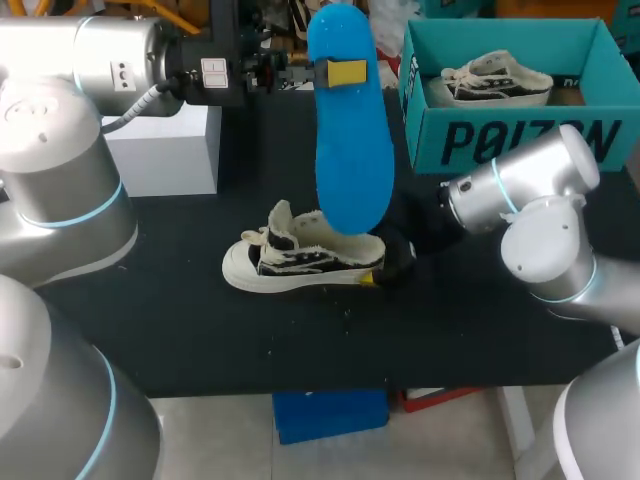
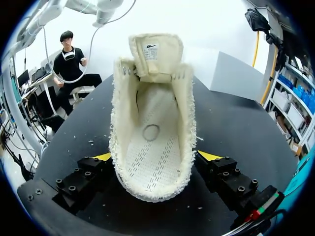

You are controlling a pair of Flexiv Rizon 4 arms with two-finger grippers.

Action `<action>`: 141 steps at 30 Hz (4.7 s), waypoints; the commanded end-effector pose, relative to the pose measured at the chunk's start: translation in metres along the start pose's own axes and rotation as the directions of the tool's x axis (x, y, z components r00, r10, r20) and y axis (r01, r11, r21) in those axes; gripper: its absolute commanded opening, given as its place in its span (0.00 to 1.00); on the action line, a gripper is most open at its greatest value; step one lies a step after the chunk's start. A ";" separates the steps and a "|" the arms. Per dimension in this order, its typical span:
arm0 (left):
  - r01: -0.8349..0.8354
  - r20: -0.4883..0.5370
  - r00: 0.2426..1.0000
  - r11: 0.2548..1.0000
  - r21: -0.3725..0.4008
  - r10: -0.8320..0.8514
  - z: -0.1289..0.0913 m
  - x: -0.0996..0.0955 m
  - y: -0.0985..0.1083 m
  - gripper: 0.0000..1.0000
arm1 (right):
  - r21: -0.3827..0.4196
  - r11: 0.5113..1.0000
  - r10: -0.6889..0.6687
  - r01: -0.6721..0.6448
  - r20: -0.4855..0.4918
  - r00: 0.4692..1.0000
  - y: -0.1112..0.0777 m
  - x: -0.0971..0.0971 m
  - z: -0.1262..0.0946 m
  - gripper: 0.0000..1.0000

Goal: Take the shoe out of the shoebox, open the shoe tongue, remove and reinsert the insole, then place the shoe into the shoebox

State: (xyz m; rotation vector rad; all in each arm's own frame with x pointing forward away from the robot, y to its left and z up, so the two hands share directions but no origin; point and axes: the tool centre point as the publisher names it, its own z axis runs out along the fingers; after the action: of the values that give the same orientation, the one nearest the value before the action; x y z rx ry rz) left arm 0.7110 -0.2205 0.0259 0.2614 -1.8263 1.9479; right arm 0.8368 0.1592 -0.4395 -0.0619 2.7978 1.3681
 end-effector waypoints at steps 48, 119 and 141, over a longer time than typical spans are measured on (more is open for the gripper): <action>-0.001 0.004 1.000 1.000 0.002 0.001 0.002 0.000 0.001 0.00 | 0.832 0.555 0.039 -0.010 -0.014 0.999 0.048 -0.038 -0.021 0.68; -0.001 0.004 1.000 1.000 0.002 0.001 0.002 0.000 0.001 0.00 | 0.722 0.690 0.053 0.047 -0.116 0.992 0.075 -0.039 0.022 0.00; -0.001 0.004 1.000 1.000 0.002 0.001 0.002 0.000 0.001 0.00 | 0.248 0.230 0.509 -0.941 0.794 0.334 0.114 -0.060 -0.067 0.00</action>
State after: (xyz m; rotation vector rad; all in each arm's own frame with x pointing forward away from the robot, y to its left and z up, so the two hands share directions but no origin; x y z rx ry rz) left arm 0.7110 -0.2205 0.0260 0.2614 -1.8262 1.9479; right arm 0.8993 0.1752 -0.3093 0.8794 2.9861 0.0931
